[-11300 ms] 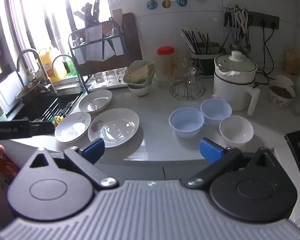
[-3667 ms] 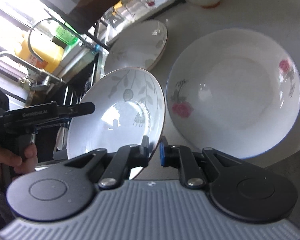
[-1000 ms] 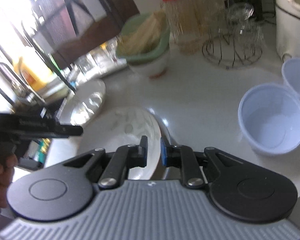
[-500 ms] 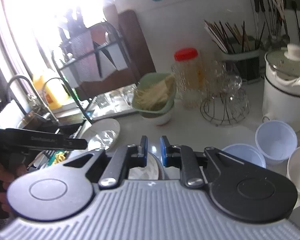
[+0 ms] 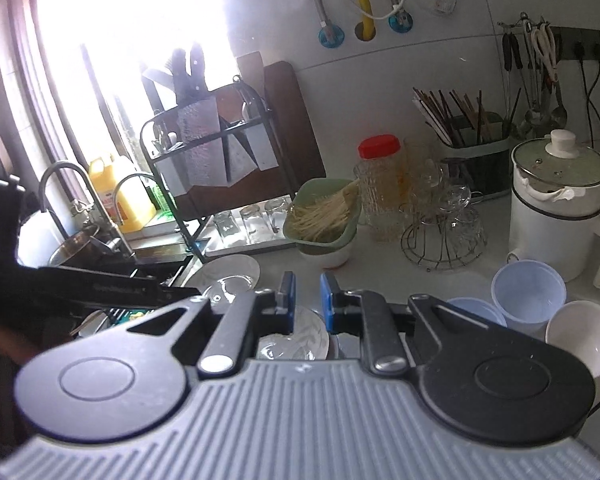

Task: Organize plates and bowls
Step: 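Open the right gripper and lift it off the stacked plates, then move the right gripper to the leaf-pattern plate by the glass rack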

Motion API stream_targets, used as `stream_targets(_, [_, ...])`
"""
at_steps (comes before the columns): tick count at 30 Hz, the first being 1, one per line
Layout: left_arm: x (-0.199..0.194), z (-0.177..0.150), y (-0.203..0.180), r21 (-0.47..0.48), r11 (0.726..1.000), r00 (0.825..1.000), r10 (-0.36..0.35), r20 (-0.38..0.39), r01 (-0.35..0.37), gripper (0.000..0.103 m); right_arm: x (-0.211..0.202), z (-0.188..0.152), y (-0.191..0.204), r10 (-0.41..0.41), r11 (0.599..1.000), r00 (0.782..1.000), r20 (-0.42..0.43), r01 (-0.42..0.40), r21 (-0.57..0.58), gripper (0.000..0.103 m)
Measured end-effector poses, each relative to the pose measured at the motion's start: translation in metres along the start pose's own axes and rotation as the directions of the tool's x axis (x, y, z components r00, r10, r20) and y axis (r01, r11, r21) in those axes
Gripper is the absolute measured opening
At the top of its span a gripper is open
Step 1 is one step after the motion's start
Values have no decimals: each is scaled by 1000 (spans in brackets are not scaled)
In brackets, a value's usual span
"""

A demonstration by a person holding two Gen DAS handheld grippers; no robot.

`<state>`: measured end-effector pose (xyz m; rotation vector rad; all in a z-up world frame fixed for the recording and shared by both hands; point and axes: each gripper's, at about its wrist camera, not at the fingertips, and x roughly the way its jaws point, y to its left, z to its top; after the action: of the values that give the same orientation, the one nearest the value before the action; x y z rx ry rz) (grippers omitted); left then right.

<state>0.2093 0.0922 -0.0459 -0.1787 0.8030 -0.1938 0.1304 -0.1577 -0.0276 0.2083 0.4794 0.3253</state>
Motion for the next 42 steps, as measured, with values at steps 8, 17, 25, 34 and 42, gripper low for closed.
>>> stream_targets(8, [-10, -12, -4, -27, 1000, 1000, -10, 0, 10, 46, -14, -16, 2, 10, 1000, 1000, -29, -10, -11, 17])
stream_targets(17, [-19, -24, -8, -50, 999, 1000, -12, -10, 12, 46, -20, -24, -5, 0, 1000, 999, -48, -1, -18, 17])
stream_targets(25, [-26, -35, -7, -72, 997, 1000, 5, -19, -6, 46, -21, -28, -8, 7, 999, 997, -71, -10, -34, 17])
stream_targets(34, [-22, -30, 6, -94, 995, 999, 42, -31, -45, 49, -8, -26, -3, 45, 998, 996, -83, -49, -41, 17])
stream_targets(42, [-7, -16, 21, -97, 994, 997, 54, -48, -59, 55, 11, -22, 0, 41, 999, 995, -96, -44, -32, 17])
